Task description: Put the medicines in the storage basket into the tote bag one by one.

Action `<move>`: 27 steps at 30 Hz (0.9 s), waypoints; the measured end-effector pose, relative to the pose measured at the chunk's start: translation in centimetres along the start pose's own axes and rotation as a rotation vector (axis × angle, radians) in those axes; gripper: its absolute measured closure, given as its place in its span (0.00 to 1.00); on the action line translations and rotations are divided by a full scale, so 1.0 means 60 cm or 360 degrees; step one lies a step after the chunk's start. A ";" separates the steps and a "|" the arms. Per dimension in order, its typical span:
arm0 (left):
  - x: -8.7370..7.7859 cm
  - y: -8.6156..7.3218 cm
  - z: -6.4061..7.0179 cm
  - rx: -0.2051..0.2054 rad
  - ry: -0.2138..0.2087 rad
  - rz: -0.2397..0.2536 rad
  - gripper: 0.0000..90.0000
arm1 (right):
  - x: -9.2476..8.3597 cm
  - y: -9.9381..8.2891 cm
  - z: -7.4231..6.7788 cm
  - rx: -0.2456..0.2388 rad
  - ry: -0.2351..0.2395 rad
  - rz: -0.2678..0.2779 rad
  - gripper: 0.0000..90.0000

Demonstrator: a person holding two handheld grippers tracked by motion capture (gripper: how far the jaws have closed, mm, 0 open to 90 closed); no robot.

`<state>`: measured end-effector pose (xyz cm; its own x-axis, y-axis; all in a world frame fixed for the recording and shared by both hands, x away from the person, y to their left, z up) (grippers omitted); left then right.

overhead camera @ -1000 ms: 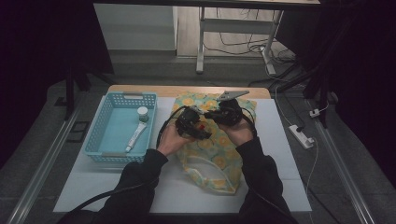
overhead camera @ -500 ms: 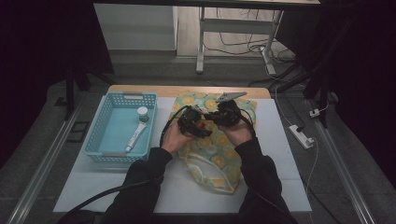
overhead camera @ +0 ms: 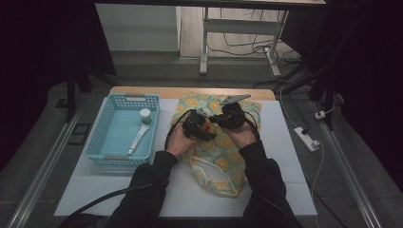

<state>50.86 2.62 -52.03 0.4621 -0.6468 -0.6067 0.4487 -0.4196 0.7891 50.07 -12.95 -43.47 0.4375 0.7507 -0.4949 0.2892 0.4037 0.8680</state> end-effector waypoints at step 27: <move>-0.080 0.027 0.019 -0.0058 -0.0136 0.0050 0.01 | -0.010 0.000 0.005 -0.0007 -0.0001 0.0021 0.99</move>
<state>48.48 4.29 -47.70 0.4100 -0.7118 -0.5703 0.4633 -0.3761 0.8025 50.09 -13.57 -43.17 0.4419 0.7556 -0.4836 0.2799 0.3960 0.8745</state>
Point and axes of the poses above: each handheld gripper's, and its own axes: x roughly forward along the jaws, y roughly out of its top, z roughly to its right, the point moved 1 cm from there along x, roughly forward along the jaws, and after that the axes turned 8 degrees about z, right-handed, at the moved point
